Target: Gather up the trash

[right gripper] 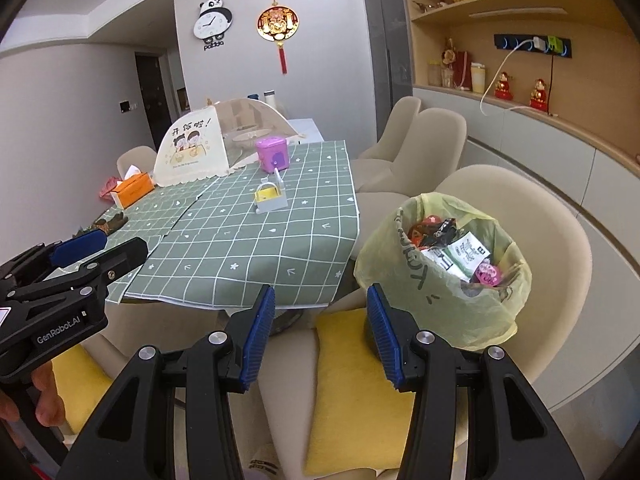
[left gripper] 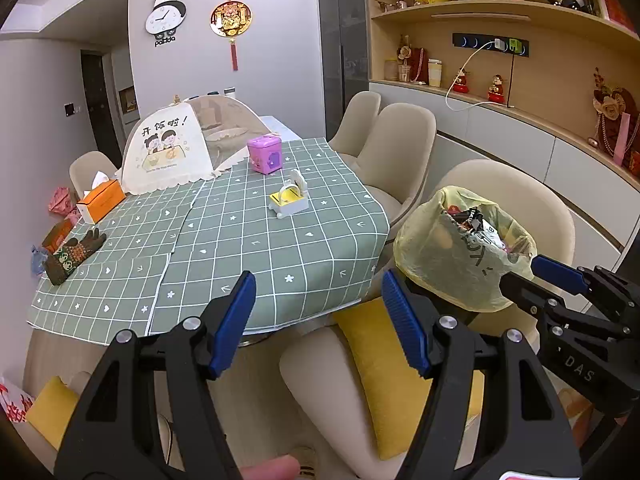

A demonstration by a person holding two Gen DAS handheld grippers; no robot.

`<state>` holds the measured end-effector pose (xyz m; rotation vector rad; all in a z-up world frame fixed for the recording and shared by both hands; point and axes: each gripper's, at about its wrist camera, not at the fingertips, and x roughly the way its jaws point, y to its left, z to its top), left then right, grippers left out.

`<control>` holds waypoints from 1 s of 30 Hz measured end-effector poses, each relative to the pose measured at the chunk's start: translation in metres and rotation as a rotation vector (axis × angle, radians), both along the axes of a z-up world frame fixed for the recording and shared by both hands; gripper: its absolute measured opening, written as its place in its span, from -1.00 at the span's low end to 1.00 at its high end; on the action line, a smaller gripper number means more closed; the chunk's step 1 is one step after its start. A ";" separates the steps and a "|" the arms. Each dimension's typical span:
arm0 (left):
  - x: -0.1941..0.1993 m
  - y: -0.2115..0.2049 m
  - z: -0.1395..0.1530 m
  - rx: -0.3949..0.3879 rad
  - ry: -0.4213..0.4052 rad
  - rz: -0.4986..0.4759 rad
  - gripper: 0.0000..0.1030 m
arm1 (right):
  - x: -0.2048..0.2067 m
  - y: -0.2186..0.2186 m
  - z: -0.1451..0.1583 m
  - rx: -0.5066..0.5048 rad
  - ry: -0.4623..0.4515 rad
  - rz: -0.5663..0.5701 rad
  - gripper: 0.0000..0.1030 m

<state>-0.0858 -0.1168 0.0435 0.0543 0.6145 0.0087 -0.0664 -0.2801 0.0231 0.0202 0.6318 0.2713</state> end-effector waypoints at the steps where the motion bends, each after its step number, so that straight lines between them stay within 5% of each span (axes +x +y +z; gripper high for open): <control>1: 0.000 0.001 0.000 -0.002 0.000 -0.001 0.21 | -0.001 0.000 0.000 -0.003 -0.003 0.001 -0.12; 30: 0.005 0.001 0.001 -0.023 -0.008 -0.003 0.21 | 0.002 -0.001 0.004 0.004 -0.003 -0.009 -0.12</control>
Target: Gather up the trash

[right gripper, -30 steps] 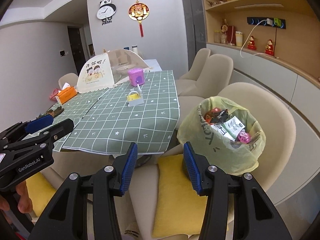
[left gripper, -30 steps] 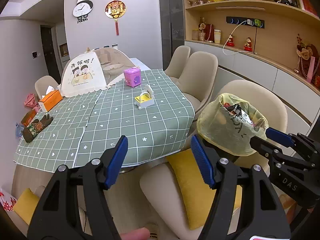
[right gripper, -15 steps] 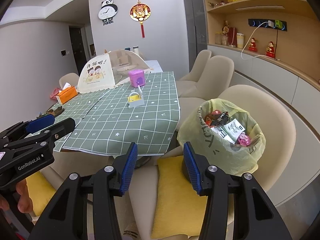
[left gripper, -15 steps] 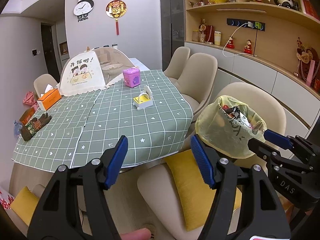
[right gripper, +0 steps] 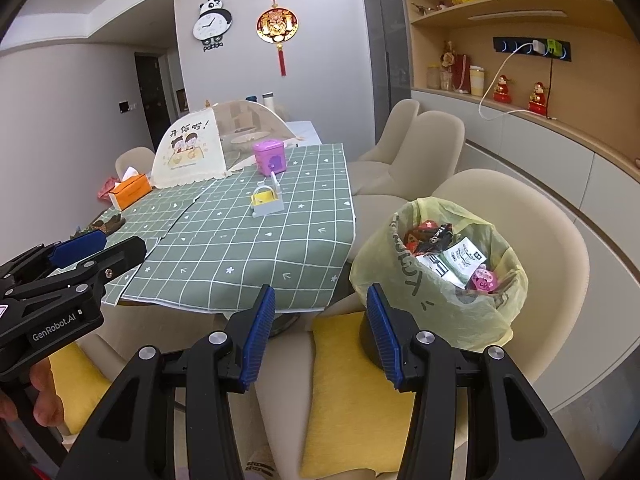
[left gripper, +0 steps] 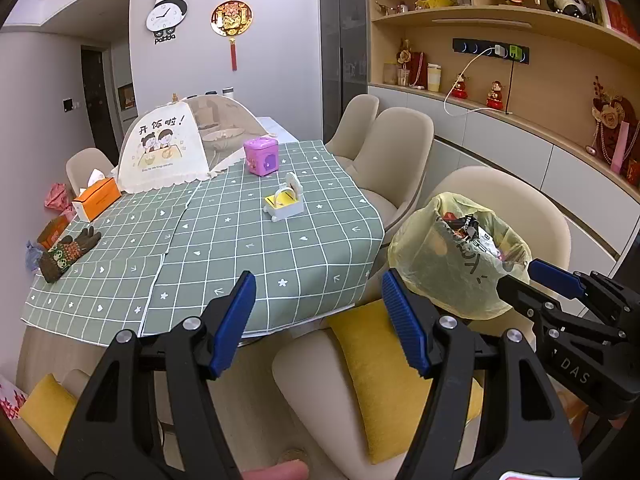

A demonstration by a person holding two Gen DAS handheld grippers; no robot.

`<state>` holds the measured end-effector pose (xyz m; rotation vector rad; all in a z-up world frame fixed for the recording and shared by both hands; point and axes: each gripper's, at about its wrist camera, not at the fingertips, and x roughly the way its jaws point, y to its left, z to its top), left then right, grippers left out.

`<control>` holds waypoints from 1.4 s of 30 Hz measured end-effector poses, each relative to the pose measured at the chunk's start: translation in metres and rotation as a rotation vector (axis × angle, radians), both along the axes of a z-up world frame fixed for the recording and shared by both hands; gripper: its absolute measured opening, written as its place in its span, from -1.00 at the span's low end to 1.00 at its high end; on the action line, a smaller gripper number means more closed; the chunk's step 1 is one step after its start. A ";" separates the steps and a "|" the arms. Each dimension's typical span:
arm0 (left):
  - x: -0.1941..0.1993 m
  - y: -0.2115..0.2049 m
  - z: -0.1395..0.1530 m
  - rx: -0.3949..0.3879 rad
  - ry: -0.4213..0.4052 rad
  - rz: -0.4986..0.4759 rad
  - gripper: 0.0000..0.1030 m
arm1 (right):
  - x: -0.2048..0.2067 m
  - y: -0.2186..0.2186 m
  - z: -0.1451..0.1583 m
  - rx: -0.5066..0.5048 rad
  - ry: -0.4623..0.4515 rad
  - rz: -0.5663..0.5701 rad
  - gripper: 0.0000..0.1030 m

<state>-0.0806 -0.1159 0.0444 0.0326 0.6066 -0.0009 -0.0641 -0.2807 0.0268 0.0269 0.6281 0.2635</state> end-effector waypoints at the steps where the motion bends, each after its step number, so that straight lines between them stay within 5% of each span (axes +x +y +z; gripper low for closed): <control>1: 0.000 -0.001 0.000 0.000 0.000 0.000 0.21 | 0.000 0.000 0.000 0.000 -0.001 -0.002 -0.12; 42: -0.002 -0.005 0.001 -0.007 0.004 0.003 0.21 | 0.001 -0.007 0.000 0.004 -0.004 -0.008 -0.12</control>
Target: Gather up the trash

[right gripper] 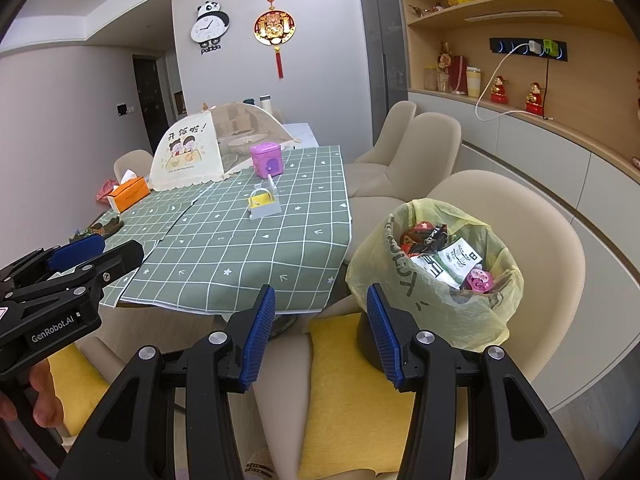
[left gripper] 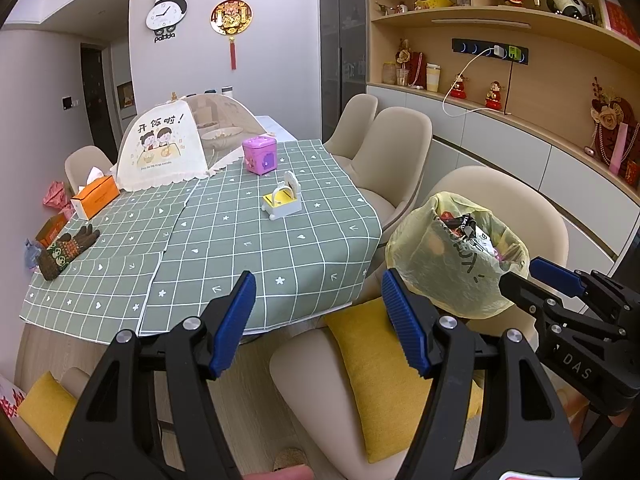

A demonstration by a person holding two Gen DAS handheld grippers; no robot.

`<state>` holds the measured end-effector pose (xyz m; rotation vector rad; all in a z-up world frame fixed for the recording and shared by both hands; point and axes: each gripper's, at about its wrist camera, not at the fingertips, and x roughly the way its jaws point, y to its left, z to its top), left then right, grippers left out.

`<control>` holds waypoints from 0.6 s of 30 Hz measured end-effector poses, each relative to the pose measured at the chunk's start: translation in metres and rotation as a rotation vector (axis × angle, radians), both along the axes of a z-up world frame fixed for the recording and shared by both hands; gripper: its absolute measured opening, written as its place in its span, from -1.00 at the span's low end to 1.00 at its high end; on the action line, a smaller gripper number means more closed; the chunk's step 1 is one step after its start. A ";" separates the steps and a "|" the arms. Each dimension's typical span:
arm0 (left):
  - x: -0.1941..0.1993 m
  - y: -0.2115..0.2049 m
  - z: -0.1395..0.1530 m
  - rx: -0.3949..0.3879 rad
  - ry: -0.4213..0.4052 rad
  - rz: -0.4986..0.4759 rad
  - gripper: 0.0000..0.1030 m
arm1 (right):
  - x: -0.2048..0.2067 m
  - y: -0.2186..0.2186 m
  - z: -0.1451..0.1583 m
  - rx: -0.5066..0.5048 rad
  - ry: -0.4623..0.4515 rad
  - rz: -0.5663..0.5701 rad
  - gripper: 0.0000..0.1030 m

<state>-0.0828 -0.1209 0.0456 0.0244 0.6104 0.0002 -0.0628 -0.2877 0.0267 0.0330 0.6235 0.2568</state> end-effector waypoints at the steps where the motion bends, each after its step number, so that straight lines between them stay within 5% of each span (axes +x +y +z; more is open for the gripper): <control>1: 0.000 0.000 0.000 0.000 -0.001 0.000 0.21 | -0.001 0.000 0.000 0.001 -0.001 0.000 -0.12; 18: 0.000 -0.006 -0.004 0.011 0.010 -0.003 0.21 | -0.005 -0.005 0.008 0.013 -0.027 -0.012 -0.12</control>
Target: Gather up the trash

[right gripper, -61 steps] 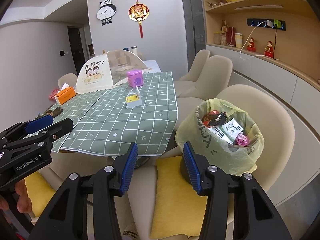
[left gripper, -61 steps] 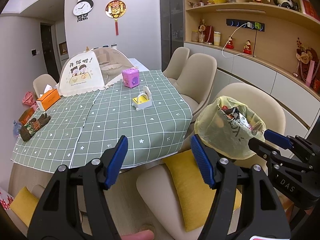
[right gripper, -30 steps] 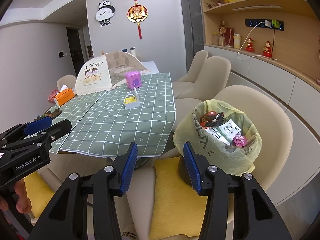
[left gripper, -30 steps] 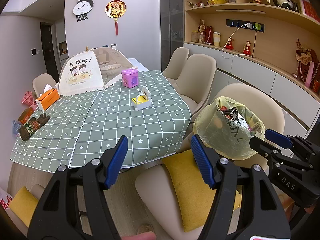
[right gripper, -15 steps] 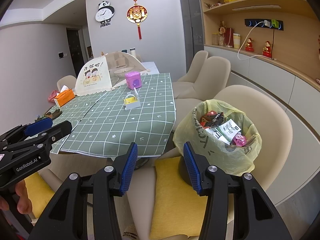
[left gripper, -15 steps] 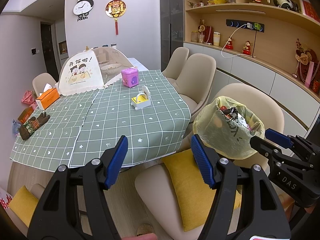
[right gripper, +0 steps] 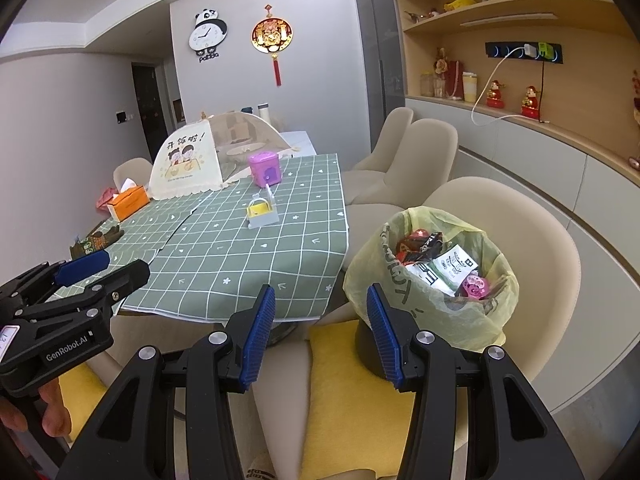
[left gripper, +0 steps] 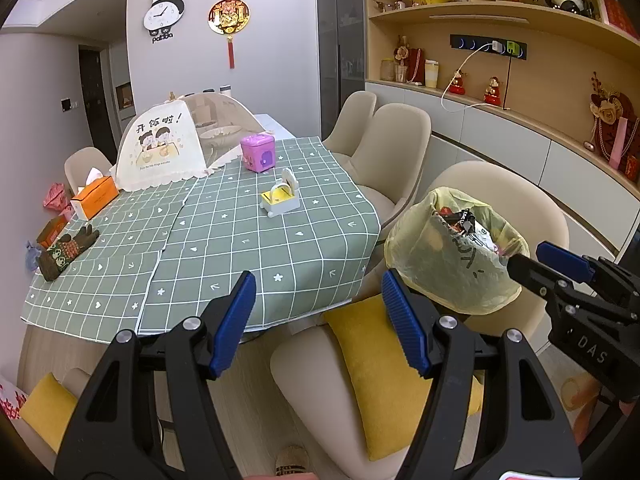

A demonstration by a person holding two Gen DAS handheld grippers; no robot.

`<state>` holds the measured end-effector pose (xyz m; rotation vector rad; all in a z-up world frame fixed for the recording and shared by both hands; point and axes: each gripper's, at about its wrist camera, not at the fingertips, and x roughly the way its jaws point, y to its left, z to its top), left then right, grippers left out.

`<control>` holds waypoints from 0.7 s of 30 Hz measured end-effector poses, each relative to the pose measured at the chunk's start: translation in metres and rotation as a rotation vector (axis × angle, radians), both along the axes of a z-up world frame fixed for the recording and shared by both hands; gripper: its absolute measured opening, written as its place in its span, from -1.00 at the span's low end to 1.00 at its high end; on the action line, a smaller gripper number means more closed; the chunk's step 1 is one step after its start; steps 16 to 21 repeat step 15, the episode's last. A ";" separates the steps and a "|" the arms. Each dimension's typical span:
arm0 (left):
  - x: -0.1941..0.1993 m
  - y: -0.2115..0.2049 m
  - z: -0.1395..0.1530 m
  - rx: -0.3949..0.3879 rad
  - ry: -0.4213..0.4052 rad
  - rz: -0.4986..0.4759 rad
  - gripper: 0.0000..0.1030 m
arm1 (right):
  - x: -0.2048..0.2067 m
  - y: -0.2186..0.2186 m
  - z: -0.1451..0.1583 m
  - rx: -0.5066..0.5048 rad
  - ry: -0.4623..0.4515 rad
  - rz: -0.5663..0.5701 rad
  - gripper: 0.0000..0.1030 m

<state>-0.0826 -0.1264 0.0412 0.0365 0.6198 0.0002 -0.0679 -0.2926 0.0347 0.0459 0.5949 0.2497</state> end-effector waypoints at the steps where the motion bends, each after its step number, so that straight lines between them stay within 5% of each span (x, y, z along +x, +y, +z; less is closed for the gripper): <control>1: 0.000 0.000 0.000 0.000 0.001 0.000 0.21 | 0.000 0.000 0.000 0.001 -0.001 -0.002 -0.12; 21: 0.012 0.020 -0.018 -0.011 0.073 -0.004 0.21 | 0.020 0.013 -0.009 -0.011 0.049 -0.012 -0.12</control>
